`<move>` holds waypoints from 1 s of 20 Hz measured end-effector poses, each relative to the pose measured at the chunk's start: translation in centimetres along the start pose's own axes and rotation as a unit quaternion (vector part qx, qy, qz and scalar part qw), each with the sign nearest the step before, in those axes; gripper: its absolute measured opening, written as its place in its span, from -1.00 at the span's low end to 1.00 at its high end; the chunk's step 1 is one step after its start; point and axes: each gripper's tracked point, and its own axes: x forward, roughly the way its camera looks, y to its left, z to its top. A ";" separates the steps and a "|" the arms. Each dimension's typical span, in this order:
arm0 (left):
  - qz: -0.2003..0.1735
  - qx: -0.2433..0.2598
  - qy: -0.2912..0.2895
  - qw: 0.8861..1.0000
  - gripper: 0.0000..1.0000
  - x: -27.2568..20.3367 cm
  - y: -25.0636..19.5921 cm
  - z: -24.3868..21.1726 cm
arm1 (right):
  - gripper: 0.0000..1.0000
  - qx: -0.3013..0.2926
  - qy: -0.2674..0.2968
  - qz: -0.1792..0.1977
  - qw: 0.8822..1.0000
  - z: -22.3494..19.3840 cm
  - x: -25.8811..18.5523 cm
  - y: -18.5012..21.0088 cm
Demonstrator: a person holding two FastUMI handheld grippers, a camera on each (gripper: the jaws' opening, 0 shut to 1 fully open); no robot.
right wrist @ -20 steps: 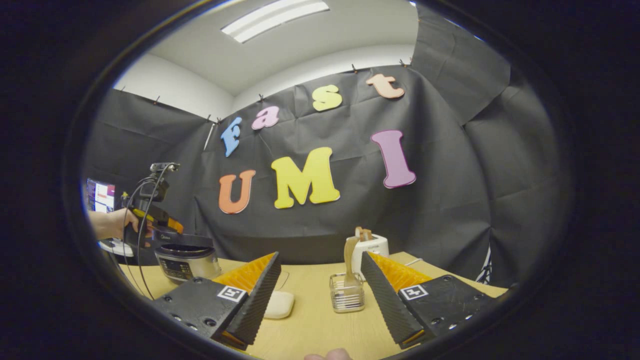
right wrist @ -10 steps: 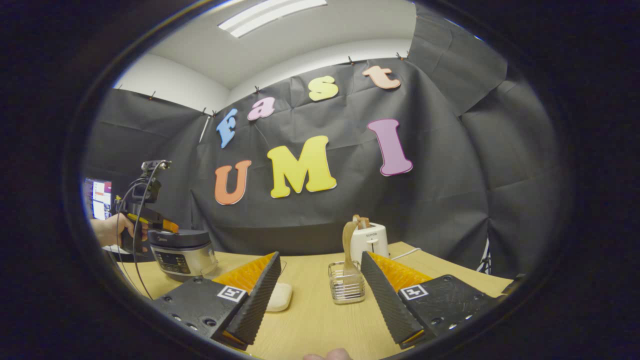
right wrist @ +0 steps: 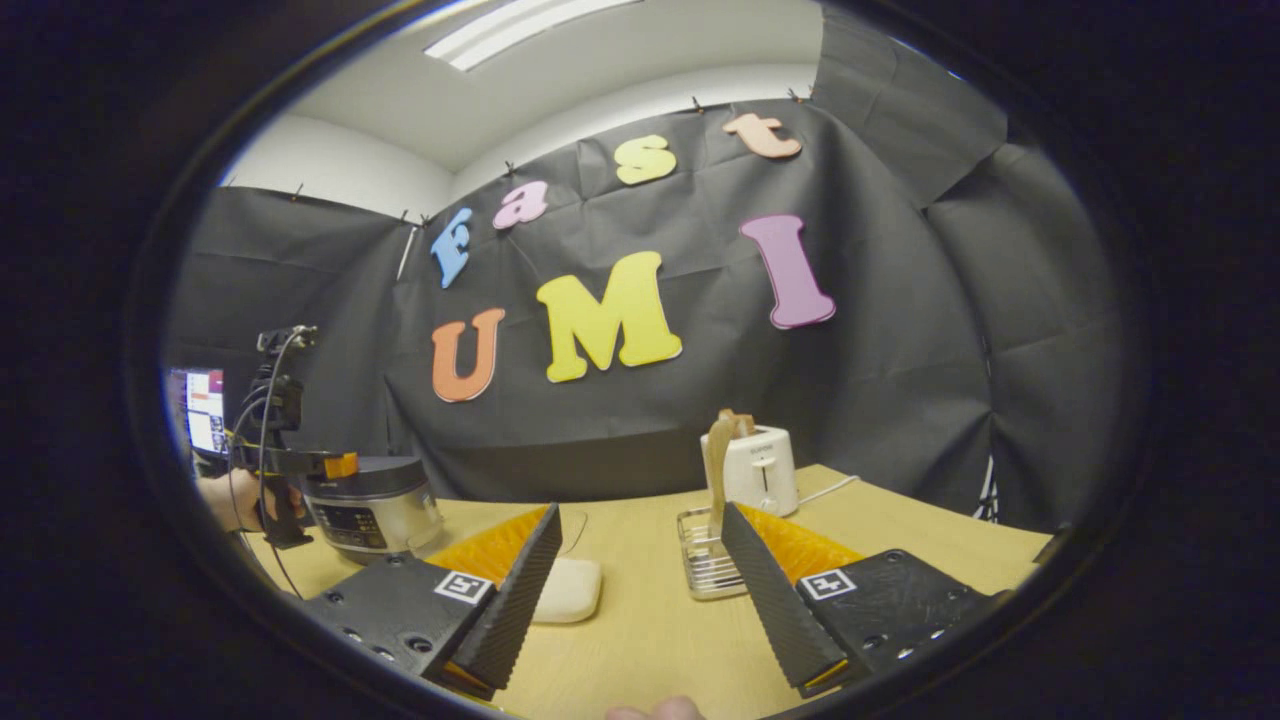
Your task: Close the left gripper, press the button to open the rice cooker; take a wooden spoon from the chopstick holder with the right hand, scoop a spoonful of rice and pour it into the rice cooker, then put the wooden spoon back into the chopstick holder.
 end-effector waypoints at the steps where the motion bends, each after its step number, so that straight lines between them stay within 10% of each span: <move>1: 0.003 0.006 -0.010 1.000 0.81 -0.1 0.0 0.3 | 0.91 -0.001 0.003 0.003 1.000 -0.2 0.0 0.4; 10: 0.006 0.011 -0.014 1.000 0.79 -0.3 -0.2 0.6 | 0.83 -0.017 -0.004 0.006 1.000 0.7 0.4 3.2; 20: -0.114 0.040 -0.081 0.989 0.94 -10.5 -6.4 5.7 | 0.91 -0.065 -0.055 -0.014 0.996 5.7 -1.8 5.4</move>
